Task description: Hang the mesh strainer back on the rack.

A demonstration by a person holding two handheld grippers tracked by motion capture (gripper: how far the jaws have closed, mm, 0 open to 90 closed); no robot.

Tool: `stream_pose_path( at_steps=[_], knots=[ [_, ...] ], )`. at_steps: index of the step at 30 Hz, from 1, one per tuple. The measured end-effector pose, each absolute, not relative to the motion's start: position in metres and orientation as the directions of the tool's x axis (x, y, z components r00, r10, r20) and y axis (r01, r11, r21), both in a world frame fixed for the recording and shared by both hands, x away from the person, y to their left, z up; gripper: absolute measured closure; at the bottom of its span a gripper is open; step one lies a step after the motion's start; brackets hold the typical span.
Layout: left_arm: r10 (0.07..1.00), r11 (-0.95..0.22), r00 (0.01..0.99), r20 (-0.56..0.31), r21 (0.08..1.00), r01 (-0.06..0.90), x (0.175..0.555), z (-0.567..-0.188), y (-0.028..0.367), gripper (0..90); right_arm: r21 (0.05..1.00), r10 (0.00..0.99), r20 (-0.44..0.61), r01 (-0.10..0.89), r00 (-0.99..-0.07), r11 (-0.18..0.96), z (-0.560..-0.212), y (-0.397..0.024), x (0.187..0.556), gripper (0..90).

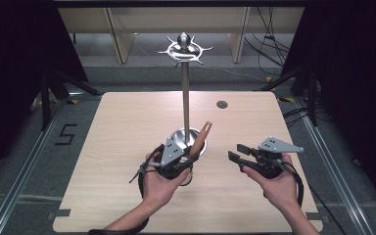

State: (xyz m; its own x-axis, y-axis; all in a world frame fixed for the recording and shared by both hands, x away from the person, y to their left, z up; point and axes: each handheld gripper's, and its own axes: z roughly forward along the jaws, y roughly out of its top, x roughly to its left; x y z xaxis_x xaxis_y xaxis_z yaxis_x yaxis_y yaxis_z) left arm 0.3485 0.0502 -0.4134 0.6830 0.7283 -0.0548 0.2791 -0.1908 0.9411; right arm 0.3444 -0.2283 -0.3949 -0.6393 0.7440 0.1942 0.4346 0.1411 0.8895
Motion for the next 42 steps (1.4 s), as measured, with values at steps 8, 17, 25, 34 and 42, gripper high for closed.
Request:
stream_pose_path(
  at_steps=[8,17,25,34,42],
  knots=[
    [0.731,-0.205,0.681,-0.037,0.941,0.271,0.351,-0.416,0.051,68.0,0.916,0.704,0.247,0.396,-0.666,0.054,-0.381,-0.203,0.352,54.6],
    [0.746,-0.226,0.666,-0.023,0.931,0.285,0.354,-0.42,0.047,67.9,0.898,0.664,0.309,0.438,-0.681,0.032,-0.374,-0.188,0.354,54.0],
    [0.745,-0.227,0.666,-0.026,0.93,0.29,0.354,-0.42,0.043,68.0,0.899,0.658,0.305,0.435,-0.688,0.038,-0.38,-0.179,0.362,53.7],
    [0.739,-0.234,0.674,-0.019,0.93,0.283,0.35,-0.419,0.039,68.0,0.887,0.668,0.328,0.461,-0.668,0.025,-0.387,-0.17,0.371,51.0],
    [0.738,-0.227,0.674,-0.034,0.928,0.295,0.35,-0.419,0.037,67.9,0.872,0.65,0.357,0.489,-0.671,0.026,-0.39,-0.163,0.376,55.4]
  ],
)
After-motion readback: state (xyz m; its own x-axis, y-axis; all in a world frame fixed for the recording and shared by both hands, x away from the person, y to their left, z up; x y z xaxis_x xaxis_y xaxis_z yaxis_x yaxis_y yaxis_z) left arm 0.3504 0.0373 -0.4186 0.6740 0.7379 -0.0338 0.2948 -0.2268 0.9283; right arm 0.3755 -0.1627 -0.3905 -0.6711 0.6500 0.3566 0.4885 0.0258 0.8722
